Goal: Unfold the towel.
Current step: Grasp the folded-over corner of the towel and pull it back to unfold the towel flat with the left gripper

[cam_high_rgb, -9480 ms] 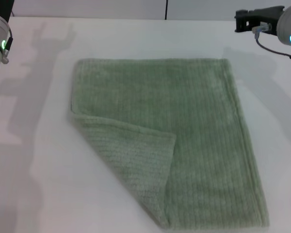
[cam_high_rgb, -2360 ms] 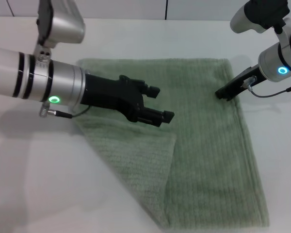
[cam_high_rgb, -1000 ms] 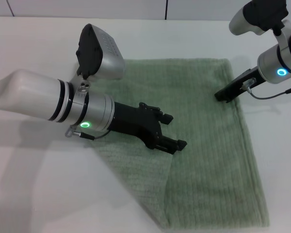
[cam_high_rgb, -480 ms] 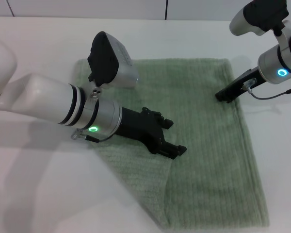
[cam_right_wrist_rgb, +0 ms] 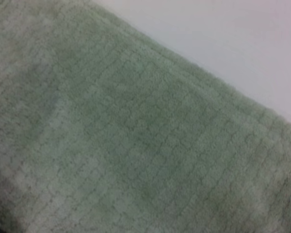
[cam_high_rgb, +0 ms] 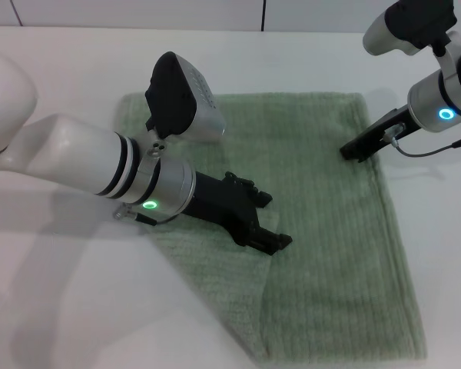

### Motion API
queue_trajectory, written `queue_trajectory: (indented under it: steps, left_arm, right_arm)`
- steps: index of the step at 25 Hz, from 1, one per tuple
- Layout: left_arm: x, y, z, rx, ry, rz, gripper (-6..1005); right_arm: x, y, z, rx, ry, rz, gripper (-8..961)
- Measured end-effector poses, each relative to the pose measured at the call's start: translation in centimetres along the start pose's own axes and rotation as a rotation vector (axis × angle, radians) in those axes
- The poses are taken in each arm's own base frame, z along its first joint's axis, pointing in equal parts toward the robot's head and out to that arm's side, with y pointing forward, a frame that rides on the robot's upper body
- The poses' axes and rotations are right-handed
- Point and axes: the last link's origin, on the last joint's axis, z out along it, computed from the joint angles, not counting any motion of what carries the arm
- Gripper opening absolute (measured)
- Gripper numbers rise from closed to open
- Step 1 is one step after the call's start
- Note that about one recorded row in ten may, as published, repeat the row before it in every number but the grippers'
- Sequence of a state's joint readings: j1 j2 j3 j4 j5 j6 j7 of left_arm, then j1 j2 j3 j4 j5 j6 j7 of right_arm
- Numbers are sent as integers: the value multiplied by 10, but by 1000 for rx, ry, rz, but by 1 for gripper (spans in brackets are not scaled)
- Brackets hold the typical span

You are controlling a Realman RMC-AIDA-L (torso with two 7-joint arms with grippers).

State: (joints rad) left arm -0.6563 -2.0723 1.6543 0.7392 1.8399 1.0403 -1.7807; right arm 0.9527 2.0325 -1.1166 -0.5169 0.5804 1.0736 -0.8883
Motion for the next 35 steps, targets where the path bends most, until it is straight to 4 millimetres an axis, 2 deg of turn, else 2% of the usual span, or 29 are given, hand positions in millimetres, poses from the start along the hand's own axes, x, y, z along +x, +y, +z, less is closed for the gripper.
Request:
queue_trajectory:
  steps: [11, 16, 19, 24, 35]
  left_arm:
    - [4, 0, 0, -5, -13, 19, 743]
    - [6, 2, -1, -15, -19, 20, 527]
    - [9, 4, -3, -27, -13, 33, 295]
    - [13, 8, -9, -63, -9, 34, 92]
    - [19, 5, -40, -107, -68, 6, 72]
  right_arm:
    - [1, 0, 0, -1, 1, 2, -1]
    - [2, 0, 1, -1, 2, 4, -1]
    - [3, -1, 1, 3, -1, 6, -1]
    - [3, -2, 1, 5, -1, 6, -1]
    - [4, -2, 1, 10, 1, 5, -1]
